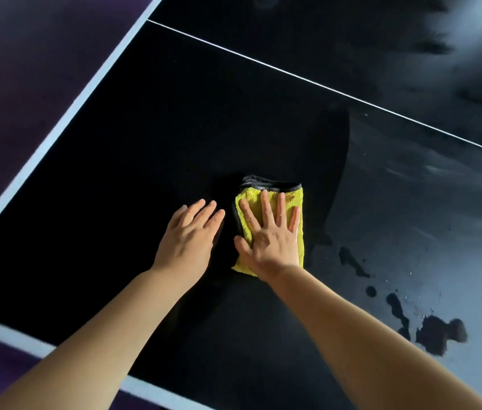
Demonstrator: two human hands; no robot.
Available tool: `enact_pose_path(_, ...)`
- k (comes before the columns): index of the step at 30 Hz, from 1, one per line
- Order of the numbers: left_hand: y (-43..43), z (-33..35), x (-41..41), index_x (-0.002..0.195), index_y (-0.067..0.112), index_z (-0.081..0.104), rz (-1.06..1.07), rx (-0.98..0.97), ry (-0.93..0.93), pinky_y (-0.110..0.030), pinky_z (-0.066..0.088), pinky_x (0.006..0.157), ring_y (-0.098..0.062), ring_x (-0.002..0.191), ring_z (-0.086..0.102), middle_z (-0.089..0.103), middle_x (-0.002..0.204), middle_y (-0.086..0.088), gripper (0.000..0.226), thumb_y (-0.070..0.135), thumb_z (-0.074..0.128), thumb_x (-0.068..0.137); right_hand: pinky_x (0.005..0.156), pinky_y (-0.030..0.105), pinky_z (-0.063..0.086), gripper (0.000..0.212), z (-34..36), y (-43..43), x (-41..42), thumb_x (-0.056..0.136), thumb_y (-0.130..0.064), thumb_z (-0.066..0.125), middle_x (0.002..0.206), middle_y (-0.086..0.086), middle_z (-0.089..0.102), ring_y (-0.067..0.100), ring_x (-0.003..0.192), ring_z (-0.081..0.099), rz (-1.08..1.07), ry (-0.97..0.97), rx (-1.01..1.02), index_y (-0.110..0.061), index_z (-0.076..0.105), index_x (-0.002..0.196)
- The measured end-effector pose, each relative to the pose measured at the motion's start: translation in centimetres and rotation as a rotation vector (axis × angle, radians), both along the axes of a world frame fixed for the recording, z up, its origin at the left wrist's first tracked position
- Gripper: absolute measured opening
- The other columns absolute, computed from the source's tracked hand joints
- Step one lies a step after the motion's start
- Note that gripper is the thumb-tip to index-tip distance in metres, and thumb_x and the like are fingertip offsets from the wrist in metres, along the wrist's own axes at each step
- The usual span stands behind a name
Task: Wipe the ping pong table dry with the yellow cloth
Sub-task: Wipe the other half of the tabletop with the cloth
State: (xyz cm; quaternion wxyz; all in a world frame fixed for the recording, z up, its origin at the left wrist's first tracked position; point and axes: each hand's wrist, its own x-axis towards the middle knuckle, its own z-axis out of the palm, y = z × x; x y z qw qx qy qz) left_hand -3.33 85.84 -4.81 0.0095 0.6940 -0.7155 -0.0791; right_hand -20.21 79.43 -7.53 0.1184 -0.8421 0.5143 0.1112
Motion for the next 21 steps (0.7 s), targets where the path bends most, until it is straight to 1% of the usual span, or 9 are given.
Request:
enact_pose_path(3,3.5,0.7,1.1,0.149,0.018,0.025,-0.005,0.078,-0.024,-0.039,0.013,0.117,-0.022,0.144,0.017,0.025,0.155,-0.004,0.067,0.014,0.054,0.089,0.115,0.058,-0.018,0.075,0.2,5.3,1.6,0.085,-0.064,0.016,0.158,0.0,-0.024,0.033,0.144,-0.031,0.06,-0.021,0.027,-0.044,-0.011,0.152)
enact_pose_path(5,5.8,1.4,1.8,0.151,0.021,0.011,-0.002,0.132,-0.048,-0.038,0.005,0.119,-0.019,0.146,0.004,0.011,0.158,-0.001,0.066,0.013,0.044,0.094,0.115,0.058,-0.019,0.075,0.4,8.5,2.6,0.085,-0.064,0.016,0.158,0.001,-0.024,0.033,0.144,-0.031,0.109,-0.025,0.039,-0.044,-0.014,0.151)
enact_pose_path(6,7.0,1.7,1.9,0.151,0.023,0.008,-0.001,0.153,-0.053,-0.037,0.003,0.119,-0.018,0.146,0.001,0.006,0.159,0.0,0.067,0.011,0.041,0.094,0.115,0.058,-0.019,0.074,0.4,10.0,3.0,0.086,-0.063,0.017,0.158,0.001,-0.024,0.033,0.144,-0.031,0.134,-0.028,0.046,-0.044,-0.017,0.149)
enact_pose_path(8,9.6,2.3,2.3,0.151,0.023,0.006,-0.007,0.184,-0.044,-0.037,0.001,0.119,-0.017,0.146,-0.002,0.003,0.159,0.0,0.068,0.008,0.039,0.094,0.115,0.058,-0.018,0.073,0.3,12.9,3.8,0.089,-0.062,0.022,0.16,0.002,-0.021,0.033,0.144,-0.031,0.187,-0.024,0.056,-0.043,-0.018,0.147)
enact_pose_path(10,12.3,2.7,2.8,0.151,0.024,0.006,-0.02,0.209,-0.034,-0.037,0.0,0.119,-0.017,0.146,-0.003,0.001,0.159,0.0,0.068,0.005,0.037,0.093,0.116,0.059,-0.017,0.073,0.3,15.5,4.5,0.09,-0.062,0.025,0.162,0.002,-0.019,0.032,0.144,-0.031,0.241,-0.016,0.058,-0.042,-0.015,0.149)
enact_pose_path(14,17.5,3.1,3.9,0.151,0.023,0.006,0.009,0.261,-0.021,-0.033,-0.003,0.118,-0.015,0.146,-0.004,-0.001,0.159,0.001,0.073,-0.003,0.037,0.09,0.116,0.059,-0.017,0.074,0.0,20.0,5.3,0.09,-0.062,0.023,0.162,0.002,-0.019,0.032,0.145,-0.03,0.352,-0.013,0.048,-0.04,-0.011,0.152)
enact_pose_path(16,19.9,3.0,4.3,0.151,0.022,0.008,0.029,0.269,0.004,-0.031,-0.004,0.117,-0.014,0.145,-0.004,-0.001,0.159,0.001,0.074,-0.005,0.037,0.089,0.116,0.059,-0.017,0.075,-0.1,21.8,5.4,0.089,-0.062,0.022,0.162,0.002,-0.021,0.032,0.145,-0.03,0.405,-0.016,0.034,-0.042,-0.013,0.152)
enact_pose_path(19,22.9,3.0,4.4,0.151,0.021,0.011,0.052,0.282,0.059,-0.028,-0.005,0.115,-0.013,0.145,-0.002,0.0,0.159,0.001,0.073,-0.008,0.035,0.089,0.114,0.057,-0.021,0.075,0.1,24.0,5.1,0.091,-0.059,0.026,0.157,-0.001,-0.028,0.03,0.142,-0.035,0.471,-0.011,0.04,-0.044,-0.018,0.15)
enact_pose_path(21,24.3,3.2,3.9,0.151,0.021,0.012,0.052,0.314,0.112,-0.025,-0.004,0.115,-0.012,0.145,-0.001,0.0,0.159,0.002,0.073,-0.01,0.034,0.09,0.114,0.057,-0.022,0.074,0.2,24.9,4.2,0.09,-0.057,0.024,0.156,-0.002,-0.029,0.029,0.141,-0.037,0.511,-0.005,0.046,-0.045,-0.019,0.148)
